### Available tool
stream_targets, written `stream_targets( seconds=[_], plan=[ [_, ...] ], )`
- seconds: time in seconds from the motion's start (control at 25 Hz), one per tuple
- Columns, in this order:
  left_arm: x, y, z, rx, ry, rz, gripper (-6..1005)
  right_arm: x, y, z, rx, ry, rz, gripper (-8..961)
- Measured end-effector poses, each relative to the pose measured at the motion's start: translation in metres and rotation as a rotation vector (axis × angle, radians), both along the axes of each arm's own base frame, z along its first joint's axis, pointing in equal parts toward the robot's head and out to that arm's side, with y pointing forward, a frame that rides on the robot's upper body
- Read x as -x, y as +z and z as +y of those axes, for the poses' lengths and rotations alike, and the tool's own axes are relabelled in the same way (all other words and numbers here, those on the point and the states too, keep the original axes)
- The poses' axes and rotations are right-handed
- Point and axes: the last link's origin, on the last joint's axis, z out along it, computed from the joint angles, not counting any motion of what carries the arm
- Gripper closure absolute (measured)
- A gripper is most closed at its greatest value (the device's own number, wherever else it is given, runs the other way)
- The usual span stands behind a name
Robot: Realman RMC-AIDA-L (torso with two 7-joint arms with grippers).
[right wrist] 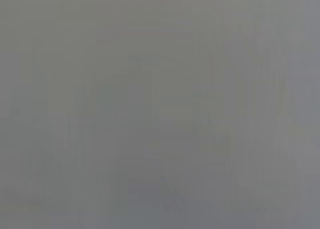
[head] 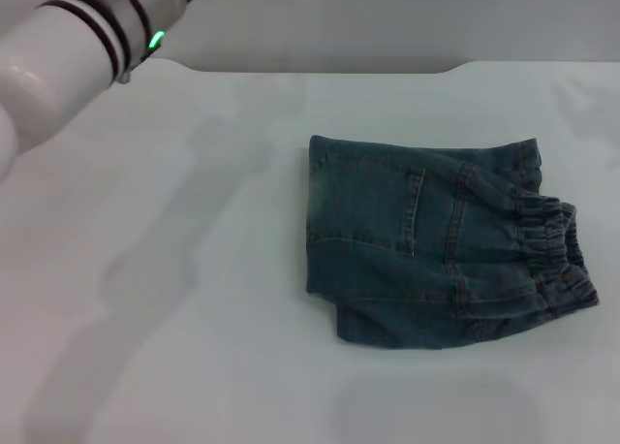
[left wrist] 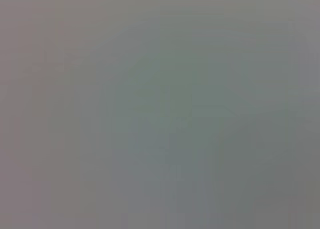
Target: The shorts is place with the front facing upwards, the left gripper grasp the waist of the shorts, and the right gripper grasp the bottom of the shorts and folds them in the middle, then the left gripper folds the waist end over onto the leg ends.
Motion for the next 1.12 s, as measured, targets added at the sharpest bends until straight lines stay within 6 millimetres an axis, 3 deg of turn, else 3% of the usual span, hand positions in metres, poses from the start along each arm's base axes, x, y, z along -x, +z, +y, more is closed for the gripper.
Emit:
stream_targets(
  seconds=[0.16,0.4,0.44,0.8,1.12],
  plan=[
    [0.013,0.006,0.006,-0.013,0.049,-0.024,721,0.003,0.000,0.002,0.074,-0.097,-0.006,815],
    [0.018,0.004,0.009,-0.009,0.065,-0.014,980,-0.005,-0.006,0.002,0.320,-0.288,-0.018,593],
    [0.019,0.003,0.010,-0.008,0.066,-0.011,982,-0.007,-0.007,0.001,0.343,-0.300,-0.021,552],
    [0.017,-0.005,0.015,0.013,0.062,0.018,999,-0.028,-0.020,-0.012,0.473,-0.466,-0.070,556],
    [0.015,-0.009,0.017,0.023,0.057,0.031,1001,-0.052,-0.050,-0.012,0.591,-0.588,-0.110,554]
  ],
)
